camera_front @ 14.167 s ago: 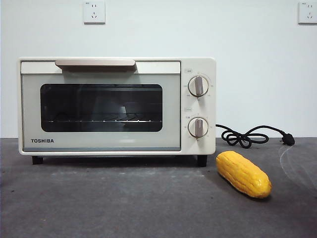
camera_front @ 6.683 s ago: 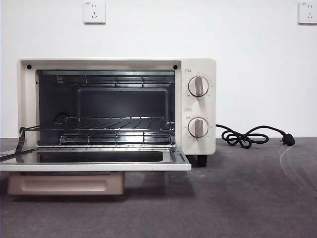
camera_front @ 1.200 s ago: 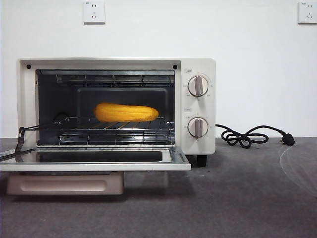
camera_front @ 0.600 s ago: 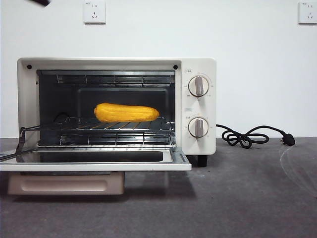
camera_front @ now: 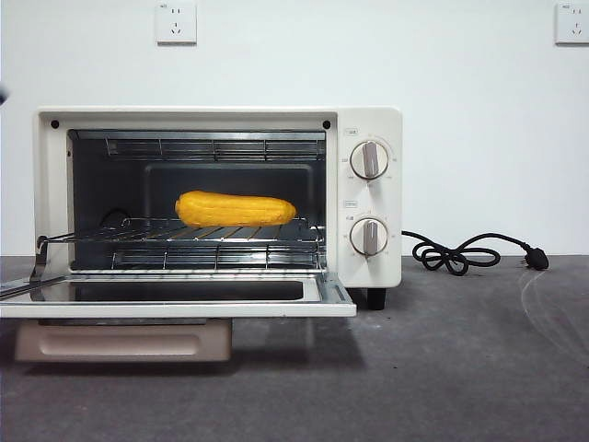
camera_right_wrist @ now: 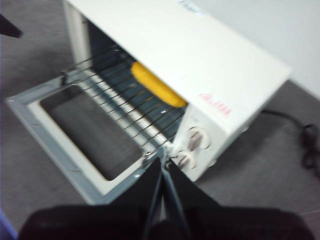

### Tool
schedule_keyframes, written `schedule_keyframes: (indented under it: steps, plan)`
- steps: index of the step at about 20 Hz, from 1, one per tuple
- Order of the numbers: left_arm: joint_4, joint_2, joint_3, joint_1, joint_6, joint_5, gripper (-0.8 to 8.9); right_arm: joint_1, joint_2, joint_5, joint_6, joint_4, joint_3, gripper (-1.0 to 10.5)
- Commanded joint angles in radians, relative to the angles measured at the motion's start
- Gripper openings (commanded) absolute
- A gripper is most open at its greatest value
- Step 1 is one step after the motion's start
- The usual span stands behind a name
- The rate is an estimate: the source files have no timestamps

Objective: Take the corn from the table,put the corn in the oven

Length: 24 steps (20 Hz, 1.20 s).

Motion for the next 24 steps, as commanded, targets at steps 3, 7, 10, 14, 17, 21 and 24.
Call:
schedule_keyframes:
  steps: [3, 7, 10, 14, 17, 21, 24]
  plan:
    - [0.073, -0.002, -0.081, 0.059, -0.061, -0.046, -0.08, -0.107, 0.011, -0.204, 0.023, -0.009, 0.002, -0.2]
    - [0.093, 0.005, -0.096, 0.066, -0.061, -0.129, -0.09, -0.183, 0.030, -0.319, 0.020, -0.024, 0.002, -0.2]
    - [0.105, 0.032, -0.096, 0.067, -0.053, -0.265, -0.09, -0.245, 0.065, -0.336, 0.011, -0.047, 0.002, -0.2]
    - [0.130, 0.144, -0.096, 0.067, -0.053, -0.287, -0.09, -0.281, 0.093, -0.359, 0.010, -0.051, 0.002, -0.2]
    - [0.119, 0.251, -0.096, 0.067, -0.053, -0.279, -0.09, -0.281, 0.093, -0.359, 0.010, -0.051, 0.002, -0.2]
    - [0.067, 0.358, -0.096, 0.062, -0.031, -0.213, -0.09, -0.281, 0.093, -0.359, 0.010, -0.051, 0.002, -0.2]
    - [0.013, 0.394, -0.096, 0.058, -0.007, -0.210, -0.09, -0.281, 0.093, -0.359, 0.010, -0.051, 0.002, -0.2]
